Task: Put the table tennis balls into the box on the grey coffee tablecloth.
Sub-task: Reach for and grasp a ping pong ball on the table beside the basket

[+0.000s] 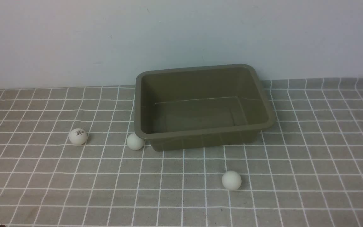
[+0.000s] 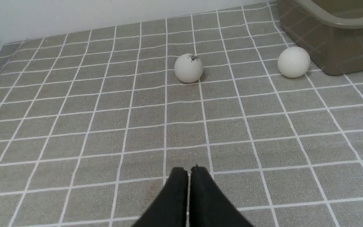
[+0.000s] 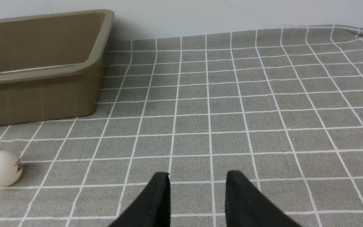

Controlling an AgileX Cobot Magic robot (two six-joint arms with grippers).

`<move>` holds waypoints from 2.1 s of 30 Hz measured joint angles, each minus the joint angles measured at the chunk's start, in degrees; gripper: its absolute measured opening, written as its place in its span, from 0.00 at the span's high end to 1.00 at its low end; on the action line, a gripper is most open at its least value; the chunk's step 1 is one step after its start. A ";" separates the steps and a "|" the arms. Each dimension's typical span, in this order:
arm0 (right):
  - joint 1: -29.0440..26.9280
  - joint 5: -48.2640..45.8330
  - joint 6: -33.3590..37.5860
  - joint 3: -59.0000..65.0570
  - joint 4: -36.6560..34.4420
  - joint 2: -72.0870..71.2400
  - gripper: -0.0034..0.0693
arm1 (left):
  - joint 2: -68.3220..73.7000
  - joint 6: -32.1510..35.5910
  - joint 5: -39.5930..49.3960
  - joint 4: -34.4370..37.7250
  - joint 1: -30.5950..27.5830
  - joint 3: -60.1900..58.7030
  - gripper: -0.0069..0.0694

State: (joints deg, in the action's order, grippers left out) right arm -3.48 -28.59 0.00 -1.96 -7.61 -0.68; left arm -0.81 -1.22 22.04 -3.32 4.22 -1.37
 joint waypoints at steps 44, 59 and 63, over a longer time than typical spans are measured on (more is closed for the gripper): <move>0.00 0.00 0.00 0.00 0.00 0.00 0.63 | 0.00 0.19 -4.01 -2.99 0.00 -0.20 0.92; 0.00 4.02 -15.71 0.00 -33.32 0.00 0.63 | 0.00 -19.77 -28.85 14.13 0.00 -0.20 0.92; 0.00 7.35 -15.23 0.00 -38.83 0.00 0.63 | 0.00 -19.93 -34.31 14.59 0.00 -0.20 0.92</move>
State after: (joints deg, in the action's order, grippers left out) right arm -3.48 -21.24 -15.23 -1.96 -46.44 -0.68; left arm -0.81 -21.15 -12.27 11.27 4.22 -1.57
